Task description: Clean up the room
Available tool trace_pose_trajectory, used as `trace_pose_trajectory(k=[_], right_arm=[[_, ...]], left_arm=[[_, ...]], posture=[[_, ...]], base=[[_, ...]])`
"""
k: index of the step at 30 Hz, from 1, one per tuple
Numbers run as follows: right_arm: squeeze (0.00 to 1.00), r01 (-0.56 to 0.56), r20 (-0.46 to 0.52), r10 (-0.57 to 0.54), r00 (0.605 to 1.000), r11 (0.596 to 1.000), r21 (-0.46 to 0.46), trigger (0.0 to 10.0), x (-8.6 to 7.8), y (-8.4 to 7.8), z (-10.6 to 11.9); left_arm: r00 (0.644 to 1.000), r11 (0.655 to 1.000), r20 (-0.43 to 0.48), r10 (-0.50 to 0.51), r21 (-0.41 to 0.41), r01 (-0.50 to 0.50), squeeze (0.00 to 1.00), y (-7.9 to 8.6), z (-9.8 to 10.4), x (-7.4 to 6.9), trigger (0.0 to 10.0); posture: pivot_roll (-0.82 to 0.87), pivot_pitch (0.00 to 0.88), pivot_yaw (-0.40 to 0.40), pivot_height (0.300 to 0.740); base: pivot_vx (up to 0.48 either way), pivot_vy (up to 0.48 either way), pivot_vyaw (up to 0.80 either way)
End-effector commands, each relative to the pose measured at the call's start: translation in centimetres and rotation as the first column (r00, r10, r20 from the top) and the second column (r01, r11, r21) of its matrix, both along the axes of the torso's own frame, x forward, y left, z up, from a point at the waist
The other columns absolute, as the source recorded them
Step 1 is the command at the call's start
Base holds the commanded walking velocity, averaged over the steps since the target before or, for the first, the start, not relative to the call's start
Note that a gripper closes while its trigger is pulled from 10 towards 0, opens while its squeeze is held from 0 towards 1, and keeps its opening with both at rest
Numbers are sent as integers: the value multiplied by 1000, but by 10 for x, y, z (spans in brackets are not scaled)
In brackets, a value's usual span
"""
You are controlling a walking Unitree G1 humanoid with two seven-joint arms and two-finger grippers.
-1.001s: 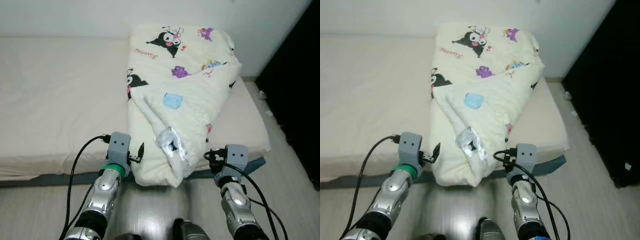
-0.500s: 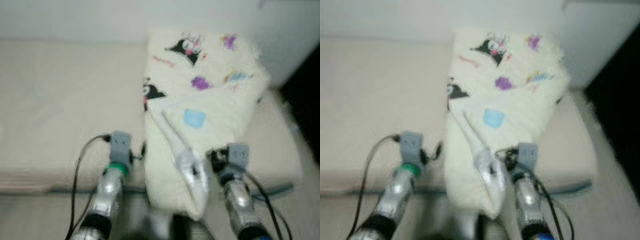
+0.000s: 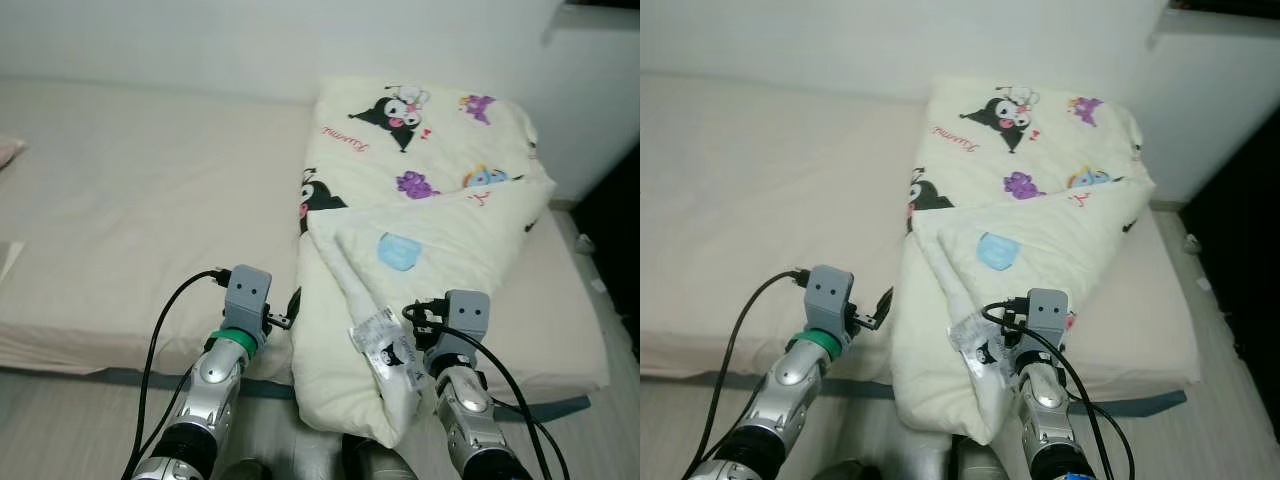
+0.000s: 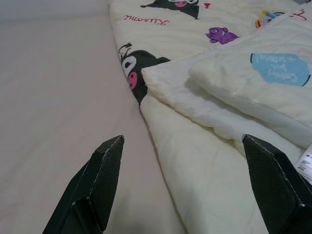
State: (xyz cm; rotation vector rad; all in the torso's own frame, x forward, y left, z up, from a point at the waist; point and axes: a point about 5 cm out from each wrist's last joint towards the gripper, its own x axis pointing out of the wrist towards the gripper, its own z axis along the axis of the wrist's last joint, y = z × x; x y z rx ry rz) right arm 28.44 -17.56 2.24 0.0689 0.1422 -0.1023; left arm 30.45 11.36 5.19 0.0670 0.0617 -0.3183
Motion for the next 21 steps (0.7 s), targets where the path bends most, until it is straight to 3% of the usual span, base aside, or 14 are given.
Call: trace_pose_trajectory(k=[1,3,14,21], right_arm=[[0,10,-35,-10,999,1000,2,10000,-6,-2,-8],[0,14,-33,-13,999,1000,11,10000,-6,-2,-8],[0,37,-42,-35,998,999,29,10000,-7,-3,-9],[0,16,-85,-9,996,997,74,10000,-6,-1,-13]], left_arm=[[999,1000,-31,-10,17,11,0,1,-8,-5,10000],[999,1000,-33,-14,18,15,0,1,-7,-4,10000],[999,999,-48,-24,28,25,0,3,-7,-1,10000],[996,999,-89,8,54,-3,0,7,-11,1,10000]], posture=[[-17,116,46,740],[-16,113,49,740],[-17,111,58,740],[-19,118,64,740]], base=[[0,0,0],[0,0,0],[0,0,-800],[0,0,0]])
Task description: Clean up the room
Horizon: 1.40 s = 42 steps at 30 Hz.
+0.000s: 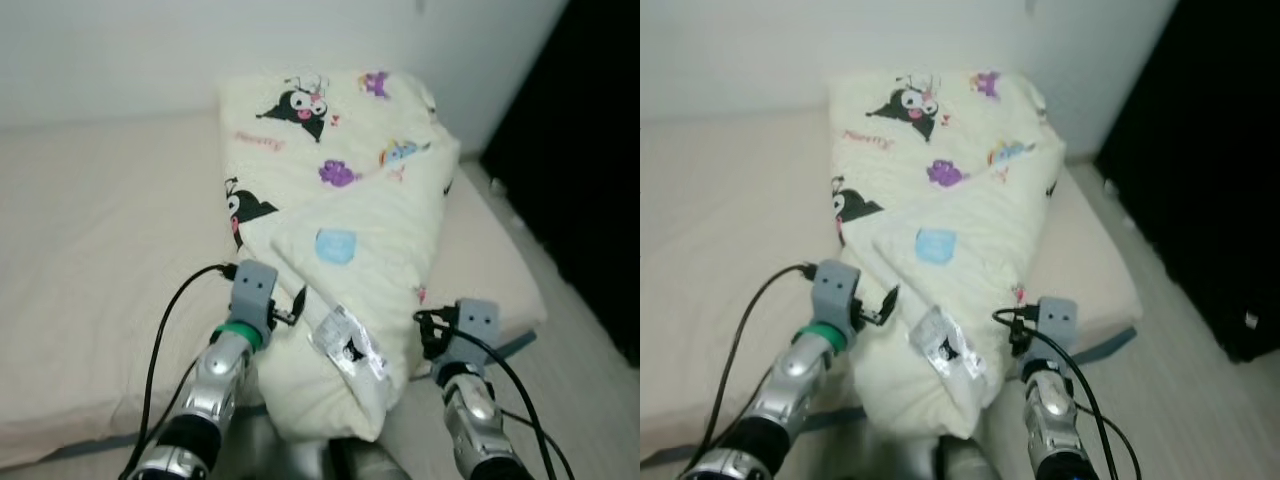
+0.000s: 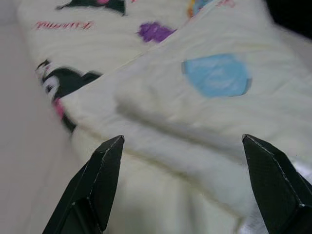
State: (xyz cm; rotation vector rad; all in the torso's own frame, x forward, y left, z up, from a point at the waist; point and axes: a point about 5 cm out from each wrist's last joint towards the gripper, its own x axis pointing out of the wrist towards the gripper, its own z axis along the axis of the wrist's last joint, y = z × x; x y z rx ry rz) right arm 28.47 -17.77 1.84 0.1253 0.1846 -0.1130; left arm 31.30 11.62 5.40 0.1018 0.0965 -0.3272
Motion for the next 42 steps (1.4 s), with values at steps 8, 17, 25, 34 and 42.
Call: trace_pose_trajectory(k=[8,17,25,34,42], right_arm=[[0,2,-48,-2,999,1000,18,10000,-9,-1,-10],[0,2,-47,-1,999,1000,24,10000,-8,-1,-9],[0,-1,-52,3,999,1000,29,10000,-7,0,-9],[0,-4,-59,5,998,1000,28,10000,-7,0,-10],[0,3,-65,-1,998,1000,31,10000,-8,-1,-11]], left_arm=[[998,1000,-61,16,22,-15,0,4,-13,-7,10000],[997,999,-76,26,21,-24,0,2,-15,-6,10000],[994,999,-100,37,-1,-38,0,3,-16,-5,10000],[993,999,-111,31,18,-29,0,5,-17,-5,10000],[993,1000,-116,22,24,-19,0,2,-18,-5,10000]], posture=[[-25,122,65,740],[-25,122,65,740],[-23,127,63,740],[-21,129,61,740],[-21,127,65,740]], base=[[0,0,0],[0,-371,0],[0,0,0],[0,286,0],[0,0,0]])
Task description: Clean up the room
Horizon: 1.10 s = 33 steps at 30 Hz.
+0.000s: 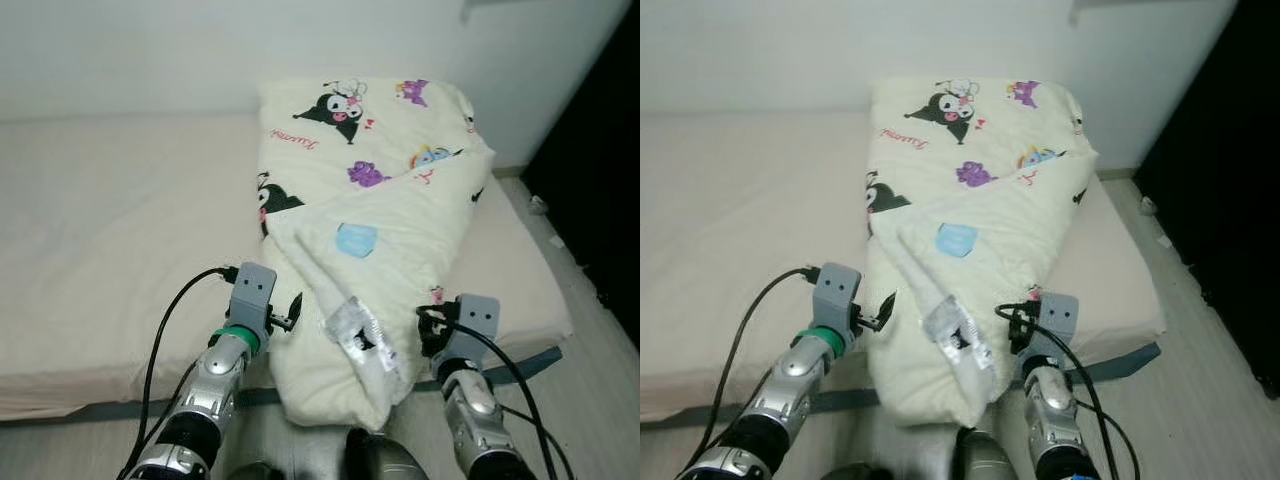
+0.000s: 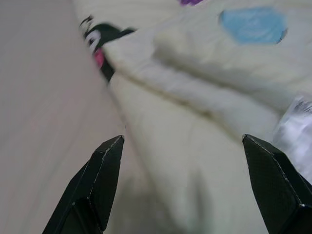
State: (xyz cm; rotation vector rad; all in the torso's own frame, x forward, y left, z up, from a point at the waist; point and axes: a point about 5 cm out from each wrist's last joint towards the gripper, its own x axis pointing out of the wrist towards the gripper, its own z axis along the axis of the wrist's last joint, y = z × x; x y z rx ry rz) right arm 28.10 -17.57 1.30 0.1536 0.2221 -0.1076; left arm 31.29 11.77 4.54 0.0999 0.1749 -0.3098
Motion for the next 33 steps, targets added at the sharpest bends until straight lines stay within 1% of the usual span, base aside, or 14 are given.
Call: trace_pose_trajectory(k=[1,11,20,26,30,31,33], right_arm=[[0,7,-30,-7,1000,1000,1,10000,-5,-3,-6],[0,14,-33,-14,999,1000,7,10000,-6,-2,-7],[0,14,-18,-14,1000,1000,-3,10000,-5,-3,-5],[0,-3,2,3,1000,1000,-27,10000,-3,-2,-1],[0,-57,37,60,998,996,-75,10000,-1,4,3],[0,-57,37,60,998,996,-75,10000,-1,4,3],[0,-66,47,72,996,992,-104,10000,0,5,5]], left_arm=[[999,1000,-42,-2,11,3,0,1,-9,-5,10000],[999,1000,-40,-9,15,10,0,0,-8,-5,10000],[998,1000,-61,27,-14,-28,0,2,-11,-5,10000],[996,999,-83,36,-2,-36,0,5,-14,-7,10000],[995,998,-79,55,-19,-57,0,9,-15,-8,10000],[995,998,-79,55,-19,-57,0,9,-15,-8,10000],[996,998,-63,56,-37,-58,0,10,-13,-8,10000]], posture=[[-21,127,65,740],[-22,126,73,740],[-22,125,75,740],[-25,115,75,740],[-27,111,72,740],[-27,111,72,740],[-28,108,68,740]], base=[[0,0,0],[0,0,0],[0,0,0],[0,0,0],[0,0,0],[0,0,0],[0,0,0]])
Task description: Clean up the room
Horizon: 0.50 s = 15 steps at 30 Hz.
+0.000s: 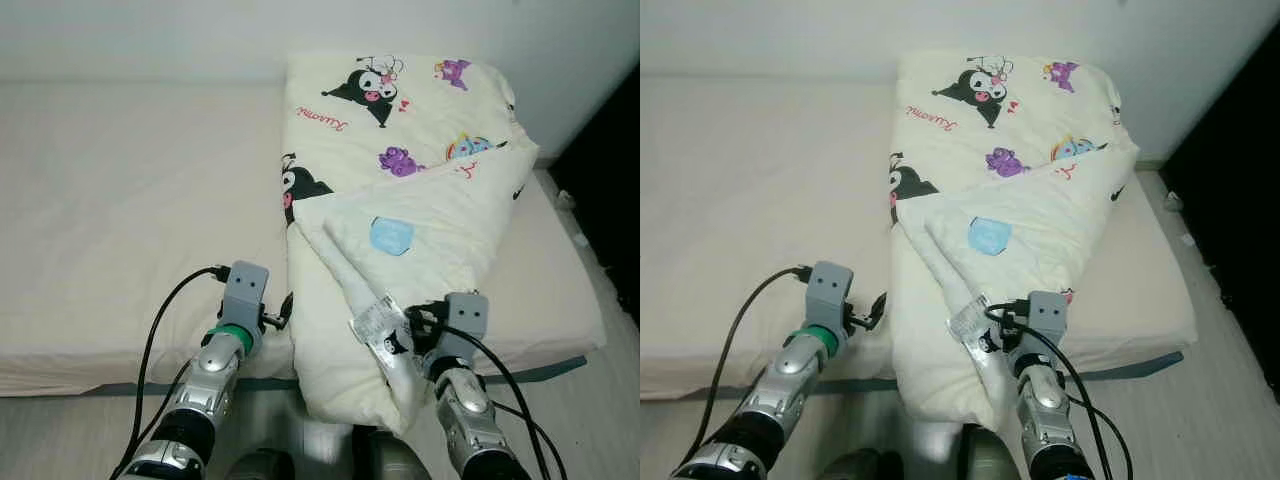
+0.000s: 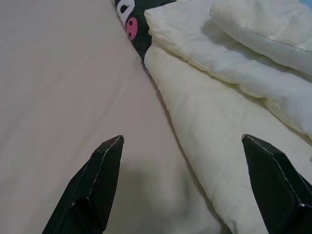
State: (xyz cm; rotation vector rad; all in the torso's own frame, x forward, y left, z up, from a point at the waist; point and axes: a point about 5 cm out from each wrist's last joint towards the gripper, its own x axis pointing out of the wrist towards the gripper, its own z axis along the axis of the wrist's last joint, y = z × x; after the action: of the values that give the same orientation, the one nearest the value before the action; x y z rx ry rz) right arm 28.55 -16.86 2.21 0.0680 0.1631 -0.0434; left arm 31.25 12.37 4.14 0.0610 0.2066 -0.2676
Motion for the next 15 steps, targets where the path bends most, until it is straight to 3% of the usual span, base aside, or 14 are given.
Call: trace_pose_trajectory(k=[1,7,15], right_arm=[[0,-3,-2,3,1000,999,-35,10000,-5,-3,-3],[0,-1,22,2,1000,1000,-19,10000,1,-3,4],[0,4,21,-2,1000,998,-64,10000,2,-6,5]], left_arm=[[1000,1000,-15,1,-20,-1,0,4,-7,-7,10000],[998,996,40,-47,-70,49,0,-1,2,-6,10000],[999,998,39,-32,-58,34,0,0,2,-5,10000]], posture=[[-28,108,68,740],[-34,102,64,740],[-31,102,49,740]], base=[[0,0,0],[0,0,0],[0,0,0]])
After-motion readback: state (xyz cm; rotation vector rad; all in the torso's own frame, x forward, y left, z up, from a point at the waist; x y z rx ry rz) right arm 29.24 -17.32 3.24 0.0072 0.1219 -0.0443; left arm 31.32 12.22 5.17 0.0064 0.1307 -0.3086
